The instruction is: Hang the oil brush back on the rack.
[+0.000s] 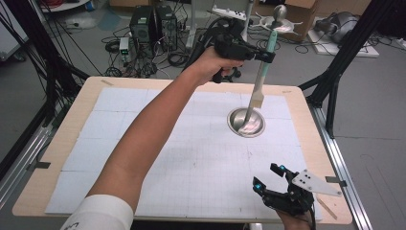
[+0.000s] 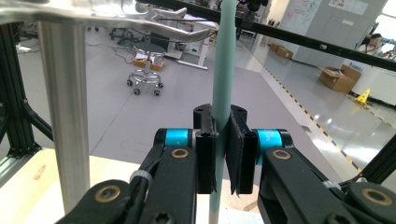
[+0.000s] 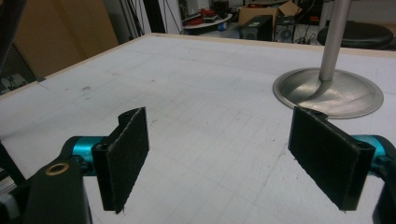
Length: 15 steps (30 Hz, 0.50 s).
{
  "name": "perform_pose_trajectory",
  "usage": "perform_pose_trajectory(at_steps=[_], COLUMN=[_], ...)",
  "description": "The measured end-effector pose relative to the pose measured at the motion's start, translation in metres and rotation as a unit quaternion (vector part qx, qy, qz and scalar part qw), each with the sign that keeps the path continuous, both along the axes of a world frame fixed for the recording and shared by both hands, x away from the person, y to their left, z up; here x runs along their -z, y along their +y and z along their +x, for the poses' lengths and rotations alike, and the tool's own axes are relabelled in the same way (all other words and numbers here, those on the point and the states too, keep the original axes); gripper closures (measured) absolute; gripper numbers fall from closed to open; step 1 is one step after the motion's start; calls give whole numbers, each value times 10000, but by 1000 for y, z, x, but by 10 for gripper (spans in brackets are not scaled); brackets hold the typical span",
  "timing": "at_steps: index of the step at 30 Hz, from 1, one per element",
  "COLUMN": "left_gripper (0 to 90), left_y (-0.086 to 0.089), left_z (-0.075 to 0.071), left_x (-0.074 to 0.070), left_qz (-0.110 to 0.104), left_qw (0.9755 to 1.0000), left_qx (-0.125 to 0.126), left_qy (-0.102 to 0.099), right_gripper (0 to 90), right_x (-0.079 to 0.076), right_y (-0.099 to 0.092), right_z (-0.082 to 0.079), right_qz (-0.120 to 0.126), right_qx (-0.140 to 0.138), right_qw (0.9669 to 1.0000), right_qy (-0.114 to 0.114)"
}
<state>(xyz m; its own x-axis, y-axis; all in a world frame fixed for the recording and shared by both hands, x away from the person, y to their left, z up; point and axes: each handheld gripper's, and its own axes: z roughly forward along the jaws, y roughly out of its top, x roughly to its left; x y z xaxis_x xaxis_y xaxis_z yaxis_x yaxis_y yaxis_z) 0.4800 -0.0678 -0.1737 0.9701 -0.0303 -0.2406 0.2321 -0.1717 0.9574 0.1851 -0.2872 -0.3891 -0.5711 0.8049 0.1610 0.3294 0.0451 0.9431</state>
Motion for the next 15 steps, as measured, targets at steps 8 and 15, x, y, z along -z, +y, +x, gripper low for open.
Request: perform_pose_trajectory(at_steps=[8,15], left_gripper=[825,825], left_y=[-2,-3], left_z=[6,8], left_x=[5,8], left_qz=[44,120], left_qw=[9999,9997], left_qx=[-67,-192], left_qy=[68,63], right_gripper=[192,192], right_x=[0,0], right_y=[-2,-6], right_z=[0,-1], right_qz=[2,18], right_qx=[11,42], right_qw=[10000,10000], right_qy=[-16,-17])
